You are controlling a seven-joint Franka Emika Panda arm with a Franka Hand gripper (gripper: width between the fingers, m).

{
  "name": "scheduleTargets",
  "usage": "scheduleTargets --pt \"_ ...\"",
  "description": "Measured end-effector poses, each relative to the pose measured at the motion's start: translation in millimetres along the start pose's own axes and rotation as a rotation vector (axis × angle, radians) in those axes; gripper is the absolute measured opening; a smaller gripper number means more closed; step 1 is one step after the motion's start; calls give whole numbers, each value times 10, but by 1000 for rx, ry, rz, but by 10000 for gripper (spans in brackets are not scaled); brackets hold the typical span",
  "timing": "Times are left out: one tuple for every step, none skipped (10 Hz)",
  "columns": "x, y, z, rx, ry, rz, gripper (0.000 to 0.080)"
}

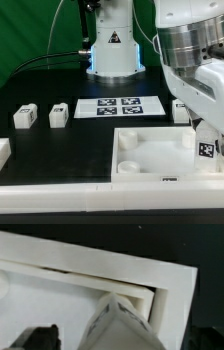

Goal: Assemble one leg

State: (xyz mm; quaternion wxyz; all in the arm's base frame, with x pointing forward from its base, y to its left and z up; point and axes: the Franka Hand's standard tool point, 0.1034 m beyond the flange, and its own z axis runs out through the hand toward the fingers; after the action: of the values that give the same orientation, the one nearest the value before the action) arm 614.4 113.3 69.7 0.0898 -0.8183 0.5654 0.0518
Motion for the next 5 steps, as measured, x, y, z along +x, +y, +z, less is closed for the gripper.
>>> scheduleTargets --pt "4 5 3 -4 5 -103 649" --pt "-3 5 5 -6 5 -174 649" --pt "7 11 5 -15 14 -308 649" --pt "18 16 5 -22 20 -411 649" --pt "32 20 3 -24 21 -487 649"
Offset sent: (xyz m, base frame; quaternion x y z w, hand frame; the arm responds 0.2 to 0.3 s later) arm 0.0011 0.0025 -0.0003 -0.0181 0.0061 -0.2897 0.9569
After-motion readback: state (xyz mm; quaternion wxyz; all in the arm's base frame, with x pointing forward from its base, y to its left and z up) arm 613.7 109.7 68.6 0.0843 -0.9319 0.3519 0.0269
